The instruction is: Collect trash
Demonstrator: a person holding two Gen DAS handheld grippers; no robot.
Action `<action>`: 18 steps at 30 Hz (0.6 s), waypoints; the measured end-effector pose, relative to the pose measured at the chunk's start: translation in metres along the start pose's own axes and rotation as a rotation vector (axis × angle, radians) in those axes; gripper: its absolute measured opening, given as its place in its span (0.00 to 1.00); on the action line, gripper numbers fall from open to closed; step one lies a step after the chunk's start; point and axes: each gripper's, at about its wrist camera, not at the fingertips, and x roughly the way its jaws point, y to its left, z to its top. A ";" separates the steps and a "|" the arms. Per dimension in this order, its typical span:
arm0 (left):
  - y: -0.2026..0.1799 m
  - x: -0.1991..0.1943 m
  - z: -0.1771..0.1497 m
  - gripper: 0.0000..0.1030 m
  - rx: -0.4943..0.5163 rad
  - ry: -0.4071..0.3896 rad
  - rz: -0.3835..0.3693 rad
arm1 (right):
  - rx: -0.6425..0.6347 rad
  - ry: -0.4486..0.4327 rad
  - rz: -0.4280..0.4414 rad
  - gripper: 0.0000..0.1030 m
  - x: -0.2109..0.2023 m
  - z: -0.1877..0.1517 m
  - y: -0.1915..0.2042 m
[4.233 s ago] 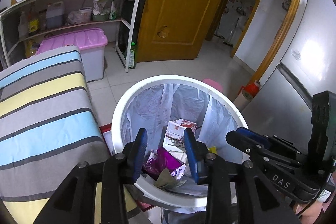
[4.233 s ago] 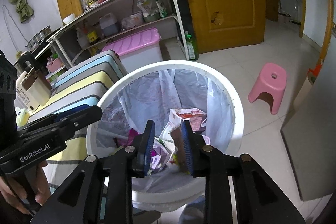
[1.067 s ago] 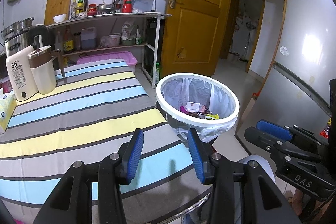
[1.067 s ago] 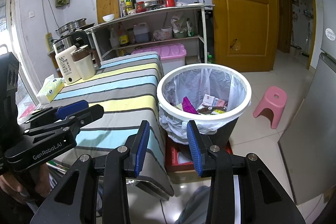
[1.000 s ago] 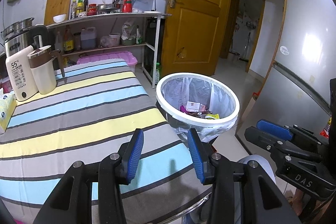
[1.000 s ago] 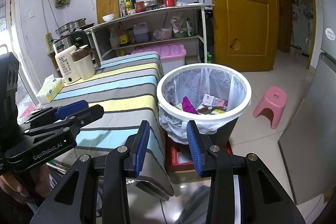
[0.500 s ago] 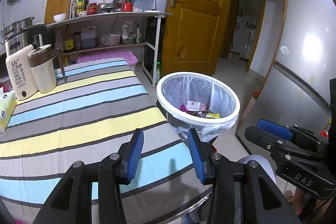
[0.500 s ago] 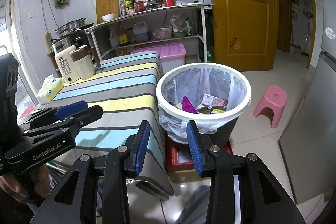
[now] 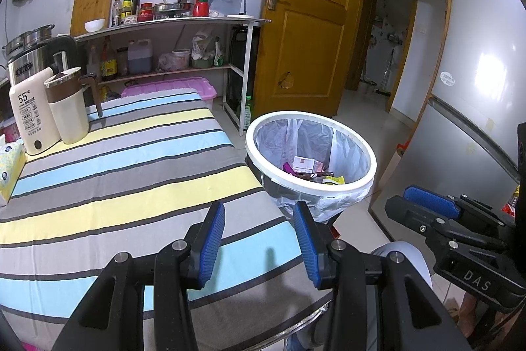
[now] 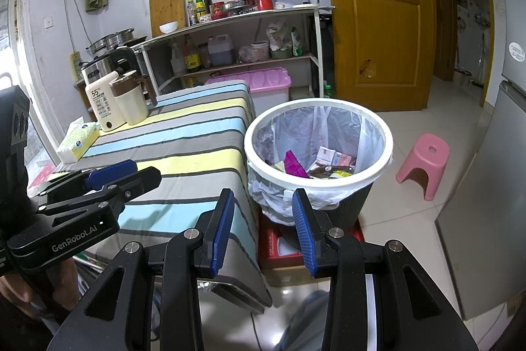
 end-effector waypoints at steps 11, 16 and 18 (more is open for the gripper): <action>-0.001 0.000 -0.003 0.42 0.009 0.004 0.005 | 0.000 0.001 0.000 0.37 0.000 0.000 -0.001; -0.001 -0.001 -0.004 0.42 0.010 0.007 0.005 | 0.000 0.000 0.000 0.37 0.000 0.001 -0.001; -0.001 0.000 -0.004 0.42 0.013 0.011 0.012 | 0.000 0.001 0.000 0.37 0.000 0.000 -0.001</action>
